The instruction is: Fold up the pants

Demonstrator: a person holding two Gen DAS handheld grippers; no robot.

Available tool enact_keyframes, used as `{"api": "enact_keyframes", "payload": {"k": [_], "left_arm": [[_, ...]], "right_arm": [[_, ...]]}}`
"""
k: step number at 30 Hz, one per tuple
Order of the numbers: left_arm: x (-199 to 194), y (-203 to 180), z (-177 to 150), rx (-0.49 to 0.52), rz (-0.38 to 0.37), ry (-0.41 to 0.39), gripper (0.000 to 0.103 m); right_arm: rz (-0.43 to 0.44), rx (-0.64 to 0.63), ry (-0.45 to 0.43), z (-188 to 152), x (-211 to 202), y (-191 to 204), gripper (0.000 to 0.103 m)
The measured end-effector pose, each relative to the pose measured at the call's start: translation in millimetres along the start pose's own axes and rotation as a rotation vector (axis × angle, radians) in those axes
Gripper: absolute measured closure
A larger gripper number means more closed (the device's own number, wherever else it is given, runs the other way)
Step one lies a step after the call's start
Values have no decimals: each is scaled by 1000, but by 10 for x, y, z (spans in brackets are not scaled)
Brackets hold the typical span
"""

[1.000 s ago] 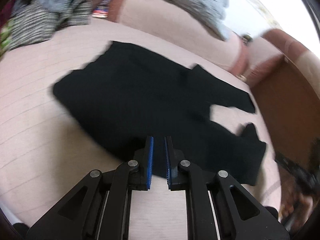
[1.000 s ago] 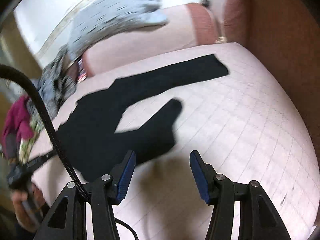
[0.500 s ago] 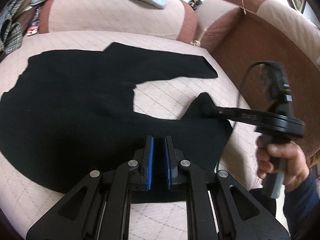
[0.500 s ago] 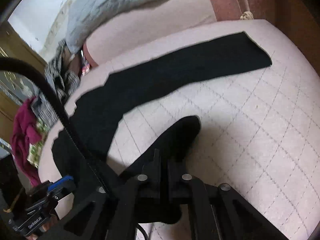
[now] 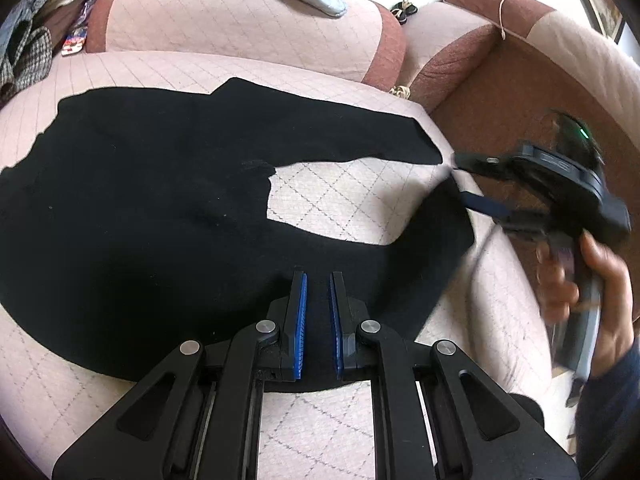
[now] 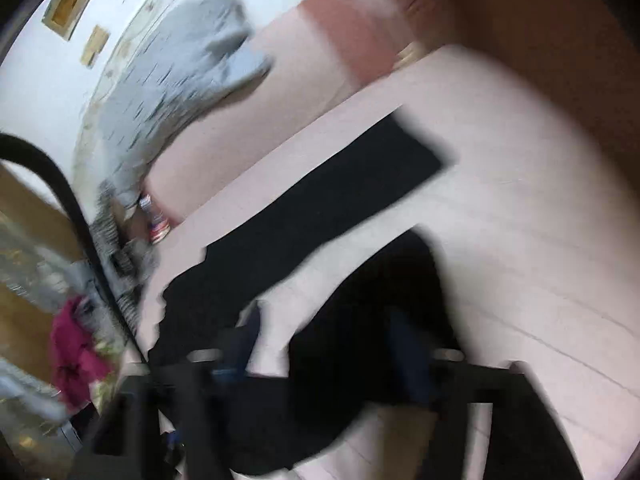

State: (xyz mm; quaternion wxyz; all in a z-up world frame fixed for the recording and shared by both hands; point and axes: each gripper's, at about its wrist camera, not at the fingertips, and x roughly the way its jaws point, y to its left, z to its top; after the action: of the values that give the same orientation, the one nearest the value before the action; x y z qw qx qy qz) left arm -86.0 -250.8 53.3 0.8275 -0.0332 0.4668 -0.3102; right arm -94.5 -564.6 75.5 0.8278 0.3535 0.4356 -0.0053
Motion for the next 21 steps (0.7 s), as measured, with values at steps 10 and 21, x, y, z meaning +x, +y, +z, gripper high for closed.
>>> {"api": "enact_keyframes", "payload": {"k": [10, 21], "left_arm": [[-68, 284, -87, -73, 46, -38, 95], [-842, 1774, -351, -435, 242, -155, 95]], "right_arm": [[-214, -32, -72, -352, -326, -580, 40], [-183, -98, -189, -468, -460, -601, 96]]}}
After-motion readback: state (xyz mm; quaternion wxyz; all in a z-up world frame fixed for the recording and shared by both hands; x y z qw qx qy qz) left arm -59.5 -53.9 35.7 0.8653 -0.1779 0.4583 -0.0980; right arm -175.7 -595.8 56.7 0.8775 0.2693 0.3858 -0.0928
